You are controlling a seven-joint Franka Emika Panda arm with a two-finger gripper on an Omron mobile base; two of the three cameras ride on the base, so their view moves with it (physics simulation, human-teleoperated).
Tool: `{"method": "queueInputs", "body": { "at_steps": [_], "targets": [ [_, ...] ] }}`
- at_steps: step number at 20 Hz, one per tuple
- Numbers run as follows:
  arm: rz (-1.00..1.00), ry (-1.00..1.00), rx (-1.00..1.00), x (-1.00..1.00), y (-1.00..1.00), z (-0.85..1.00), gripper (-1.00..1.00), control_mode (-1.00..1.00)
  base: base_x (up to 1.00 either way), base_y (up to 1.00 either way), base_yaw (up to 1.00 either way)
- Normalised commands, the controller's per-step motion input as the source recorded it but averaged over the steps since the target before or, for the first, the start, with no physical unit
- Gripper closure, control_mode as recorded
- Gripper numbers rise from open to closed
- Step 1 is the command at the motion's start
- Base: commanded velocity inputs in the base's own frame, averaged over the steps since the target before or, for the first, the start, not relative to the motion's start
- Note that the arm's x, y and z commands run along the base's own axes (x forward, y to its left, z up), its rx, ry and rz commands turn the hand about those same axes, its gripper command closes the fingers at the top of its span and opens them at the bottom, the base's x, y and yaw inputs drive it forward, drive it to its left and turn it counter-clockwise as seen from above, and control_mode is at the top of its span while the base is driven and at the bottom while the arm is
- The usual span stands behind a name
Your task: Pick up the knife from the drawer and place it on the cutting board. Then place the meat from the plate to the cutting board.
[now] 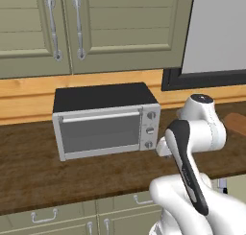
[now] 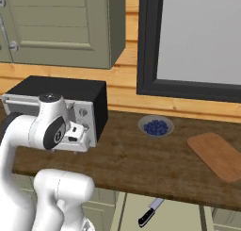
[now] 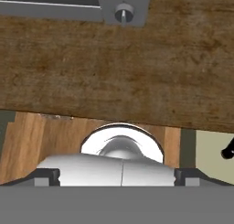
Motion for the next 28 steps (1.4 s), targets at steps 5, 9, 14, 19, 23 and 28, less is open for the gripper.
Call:
{"method": "queueInputs", "body": {
  "at_steps": [5,9,14,19,23,28],
  "targets": [
    [-0.01,-0.01,0.04,-0.25,-0.52,0.0,-1.0,-1.0,0.0,0.0,0.0],
    [-0.05,-0.02,0.08,-0.24,-0.75,0.01,-1.0,-1.0,0.0,0.0,0.0],
    [-0.07,0.0,0.12,-0.08,-0.84,0.0,-1.0,-1.0,0.0,0.0,0.0],
    [-0.1,0.0,0.03,0.0,-0.77,-0.22,-1.0,-1.0,0.0,0.0,0.0],
    [-0.21,0.03,-0.14,-0.02,-0.45,-0.11,-1.0,-1.0,0.0,0.0,0.0],
    [-0.25,0.01,-0.08,-0.05,-0.65,-0.32,-1.0,-1.0,0.0,0.0,0.0]
  ]
}}
